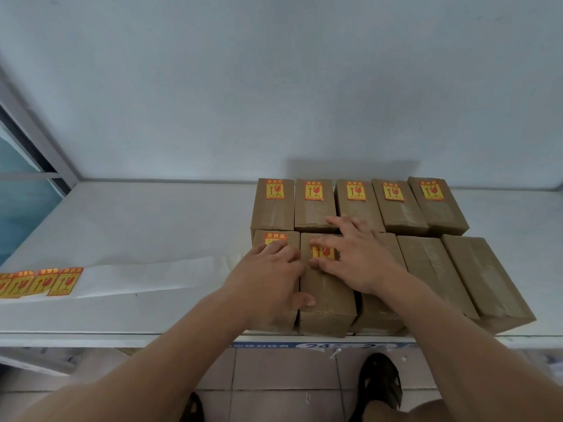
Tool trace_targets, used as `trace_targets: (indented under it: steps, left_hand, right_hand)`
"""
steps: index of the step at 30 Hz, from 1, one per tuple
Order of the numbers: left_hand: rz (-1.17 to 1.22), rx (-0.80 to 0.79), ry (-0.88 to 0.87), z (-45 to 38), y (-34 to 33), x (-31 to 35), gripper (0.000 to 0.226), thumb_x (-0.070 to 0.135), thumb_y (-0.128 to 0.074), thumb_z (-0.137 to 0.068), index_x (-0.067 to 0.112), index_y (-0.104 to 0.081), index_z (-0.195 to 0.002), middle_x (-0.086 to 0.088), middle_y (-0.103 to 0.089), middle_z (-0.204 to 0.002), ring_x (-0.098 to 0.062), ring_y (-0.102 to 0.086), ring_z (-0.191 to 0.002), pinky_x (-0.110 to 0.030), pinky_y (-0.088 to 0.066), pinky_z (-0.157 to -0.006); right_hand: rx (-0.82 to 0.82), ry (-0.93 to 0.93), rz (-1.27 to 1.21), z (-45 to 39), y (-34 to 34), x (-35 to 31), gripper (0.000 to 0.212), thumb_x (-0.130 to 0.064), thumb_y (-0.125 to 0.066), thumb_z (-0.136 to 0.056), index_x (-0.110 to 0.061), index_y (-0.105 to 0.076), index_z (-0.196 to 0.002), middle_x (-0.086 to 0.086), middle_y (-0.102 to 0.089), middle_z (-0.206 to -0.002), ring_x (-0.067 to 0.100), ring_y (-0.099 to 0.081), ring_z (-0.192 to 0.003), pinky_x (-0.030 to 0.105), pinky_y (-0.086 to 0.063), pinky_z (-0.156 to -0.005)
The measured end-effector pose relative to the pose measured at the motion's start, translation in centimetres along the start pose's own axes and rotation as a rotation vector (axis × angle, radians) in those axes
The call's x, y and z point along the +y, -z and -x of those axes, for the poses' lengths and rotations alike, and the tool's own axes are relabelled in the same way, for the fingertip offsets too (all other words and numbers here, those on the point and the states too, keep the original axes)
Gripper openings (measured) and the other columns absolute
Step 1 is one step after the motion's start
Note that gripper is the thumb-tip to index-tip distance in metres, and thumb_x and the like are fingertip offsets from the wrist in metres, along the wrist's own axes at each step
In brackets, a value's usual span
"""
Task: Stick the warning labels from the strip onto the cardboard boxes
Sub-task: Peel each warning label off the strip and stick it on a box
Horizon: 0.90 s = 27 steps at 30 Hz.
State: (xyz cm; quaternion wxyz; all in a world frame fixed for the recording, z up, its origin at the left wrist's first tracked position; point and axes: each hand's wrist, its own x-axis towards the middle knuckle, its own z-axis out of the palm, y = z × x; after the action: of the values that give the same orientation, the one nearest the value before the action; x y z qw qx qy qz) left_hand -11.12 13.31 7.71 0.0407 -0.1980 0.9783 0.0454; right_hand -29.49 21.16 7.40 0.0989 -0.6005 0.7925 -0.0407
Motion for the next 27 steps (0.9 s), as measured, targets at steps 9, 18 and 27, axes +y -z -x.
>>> trace_targets:
  steps: [9, 18, 27]
  left_hand:
    - [-0.048, -0.022, -0.016, -0.1, 0.3, 0.0, 0.058, 0.067, -0.034, -0.09, 0.026, -0.05, -0.128, 0.006, -0.045, -0.135, -0.018, -0.029, -0.133, -0.041, -0.029, -0.109]
    - [0.019, 0.132, -0.025, 1.4, 1.0, -1.3, 0.048, 0.058, -0.038, -0.094, 0.027, -0.054, -0.126, 0.009, -0.051, -0.13, -0.013, -0.042, -0.123, -0.033, -0.033, -0.104]
    - [-0.259, 0.32, 0.212, 8.5, 0.3, -10.8, 0.027, 0.036, -0.077, -0.076, 0.014, -0.072, -0.091, -0.005, -0.068, -0.099, -0.028, -0.064, -0.091, -0.041, -0.053, -0.077]
  right_hand:
    - [0.04, -0.048, -0.024, 0.9, -0.2, 2.3, 0.057, -0.068, -0.046, -0.085, -0.045, -0.042, -0.138, -0.008, -0.02, -0.156, 0.018, -0.007, -0.144, 0.047, -0.013, -0.115]
    - [0.094, 0.024, -0.054, 1.3, 0.5, 1.1, 0.047, -0.055, -0.048, -0.091, -0.04, -0.044, -0.136, -0.011, -0.029, -0.152, 0.014, -0.018, -0.141, 0.04, -0.018, -0.114]
    - [0.228, 0.411, 0.235, -2.6, 0.8, -9.8, 0.029, -0.033, -0.039, -0.099, -0.023, -0.064, -0.112, -0.004, -0.062, -0.118, 0.019, -0.056, -0.105, 0.036, -0.045, -0.092]
